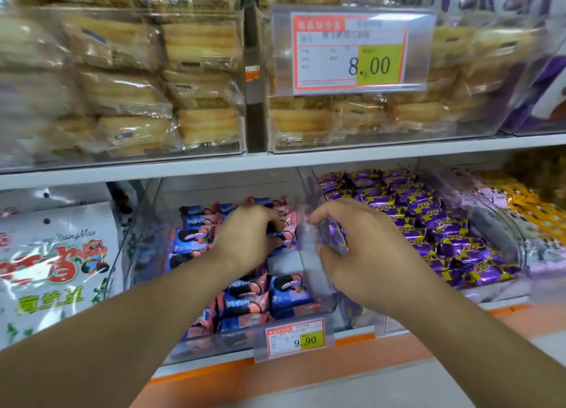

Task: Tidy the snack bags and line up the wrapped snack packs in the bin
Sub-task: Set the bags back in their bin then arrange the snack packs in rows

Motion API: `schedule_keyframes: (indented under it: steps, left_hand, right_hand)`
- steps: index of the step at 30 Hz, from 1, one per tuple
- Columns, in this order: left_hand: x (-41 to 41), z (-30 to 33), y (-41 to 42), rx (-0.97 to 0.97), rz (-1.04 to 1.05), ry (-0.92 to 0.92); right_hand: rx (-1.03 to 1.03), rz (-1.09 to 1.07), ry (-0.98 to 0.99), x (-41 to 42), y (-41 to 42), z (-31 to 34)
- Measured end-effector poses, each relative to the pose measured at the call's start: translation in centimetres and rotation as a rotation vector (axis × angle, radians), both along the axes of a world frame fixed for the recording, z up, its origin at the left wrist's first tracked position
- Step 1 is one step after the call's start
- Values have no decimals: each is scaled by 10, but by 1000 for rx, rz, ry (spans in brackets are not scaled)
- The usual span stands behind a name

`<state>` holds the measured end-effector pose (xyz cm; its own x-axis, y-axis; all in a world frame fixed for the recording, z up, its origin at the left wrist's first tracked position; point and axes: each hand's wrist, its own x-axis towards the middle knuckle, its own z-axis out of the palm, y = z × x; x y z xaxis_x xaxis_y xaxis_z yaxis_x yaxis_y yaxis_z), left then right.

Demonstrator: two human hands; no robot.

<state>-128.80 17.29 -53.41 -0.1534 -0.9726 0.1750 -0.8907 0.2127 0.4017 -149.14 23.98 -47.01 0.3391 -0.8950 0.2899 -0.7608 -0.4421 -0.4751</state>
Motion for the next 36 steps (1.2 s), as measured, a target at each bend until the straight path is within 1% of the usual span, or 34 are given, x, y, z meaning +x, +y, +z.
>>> schedule_keyframes:
  steps: [3,5,6,8,9,10,11,14,17,21,23,29,36]
  left_hand:
    - [2,4,10,-27,-33,32]
    - [2,8,19,-20,-102,22]
    - [2,8,24,27,-151,-7]
    - [2,5,32,144,-219,-150]
    - [2,2,35,187,-226,-226]
    - [2,0,36,217,-221,-263]
    - [2,-2,36,237,-213,-265]
    - [-2,-2,34,248,-185,-189]
    - [-4,2,33,207,-153,-128]
    - [0,7,27,14,-61,-142]
    - [2,7,22,-38,-18,-150]
    - [-2,0,9,-50,-68,-215]
    - [0,-2,11,-5,-73,-228]
  right_hand:
    - [6,-5,11,0,0,1]
    - [6,-8,12,0,0,1]
    - [6,-11,11,0,0,1]
    - [6,-20,12,1,-1,0]
    - [1,-22,13,1,-1,0]
    - [-1,-22,11,2,0,0]
    - [-1,-21,8,2,0,1]
    - [9,-24,15,2,0,0]
    - [12,-30,23,1,-2,0]
    - [9,-24,21,1,-2,0]
    - [9,-27,23,1,-2,-1]
    - [4,-27,21,1,-2,-1]
    - [0,-32,22,1,-2,-2]
